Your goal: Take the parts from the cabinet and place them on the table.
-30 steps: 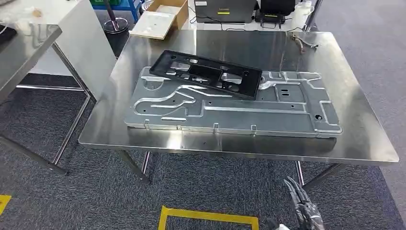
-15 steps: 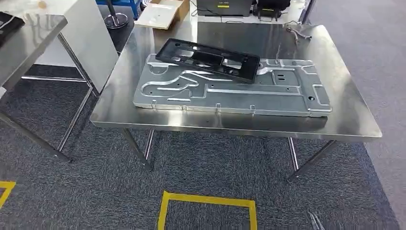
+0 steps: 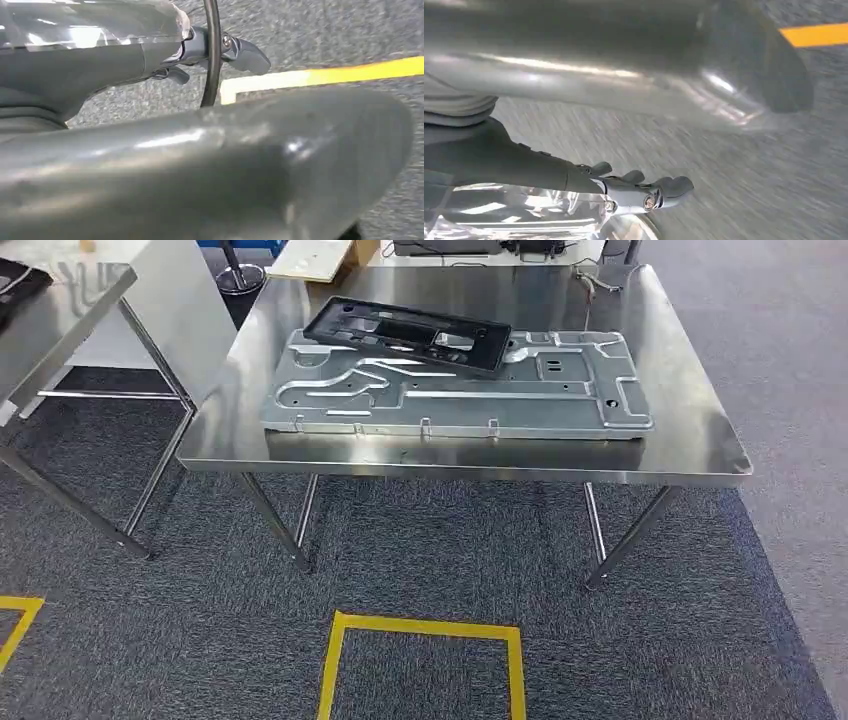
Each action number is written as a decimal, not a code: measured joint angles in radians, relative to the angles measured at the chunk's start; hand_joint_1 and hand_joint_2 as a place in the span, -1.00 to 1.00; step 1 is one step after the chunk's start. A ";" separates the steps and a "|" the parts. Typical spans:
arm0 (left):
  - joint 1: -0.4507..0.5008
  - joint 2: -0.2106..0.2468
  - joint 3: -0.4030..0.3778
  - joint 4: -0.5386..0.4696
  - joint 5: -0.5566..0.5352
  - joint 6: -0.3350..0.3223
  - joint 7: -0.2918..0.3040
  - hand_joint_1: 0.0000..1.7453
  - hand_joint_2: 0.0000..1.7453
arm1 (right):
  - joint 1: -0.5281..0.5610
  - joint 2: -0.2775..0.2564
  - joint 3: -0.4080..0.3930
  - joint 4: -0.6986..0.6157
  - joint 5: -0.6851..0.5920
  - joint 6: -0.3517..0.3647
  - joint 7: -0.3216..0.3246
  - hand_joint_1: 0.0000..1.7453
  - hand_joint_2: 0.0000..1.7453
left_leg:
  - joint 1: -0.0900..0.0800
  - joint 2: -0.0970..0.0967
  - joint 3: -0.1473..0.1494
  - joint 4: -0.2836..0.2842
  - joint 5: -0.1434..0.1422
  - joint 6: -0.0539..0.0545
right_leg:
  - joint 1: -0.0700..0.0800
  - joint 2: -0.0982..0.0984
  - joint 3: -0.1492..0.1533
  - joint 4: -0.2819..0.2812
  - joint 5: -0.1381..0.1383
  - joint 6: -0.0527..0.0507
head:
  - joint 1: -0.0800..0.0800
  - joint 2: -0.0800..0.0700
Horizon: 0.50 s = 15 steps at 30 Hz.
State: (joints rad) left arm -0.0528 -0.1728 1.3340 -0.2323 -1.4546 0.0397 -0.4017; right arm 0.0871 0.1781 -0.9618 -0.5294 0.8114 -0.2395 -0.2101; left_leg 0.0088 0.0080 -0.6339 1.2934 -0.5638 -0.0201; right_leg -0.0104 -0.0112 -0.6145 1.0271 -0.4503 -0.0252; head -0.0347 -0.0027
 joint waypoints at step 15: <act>-0.001 -0.002 0.002 -0.002 -0.006 0.016 -0.006 -1.00 -1.00 | -0.077 0.005 -0.167 0.217 0.060 0.021 0.136 -1.00 -1.00 | -0.016 -0.027 0.123 -0.349 0.106 0.065 | -0.010 0.006 -0.071 0.275 -0.093 0.057 | 0.000 0.000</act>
State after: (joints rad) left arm -0.0539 -0.1747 1.3363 -0.2338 -1.4607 0.0557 -0.4074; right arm 0.0103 0.1831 -1.1283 -0.3125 0.8713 -0.2186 -0.0744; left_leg -0.0072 -0.0186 -0.5105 0.9442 -0.4580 0.0451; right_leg -0.0199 -0.0055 -0.6860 1.3016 -0.5435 0.0321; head -0.0343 -0.0027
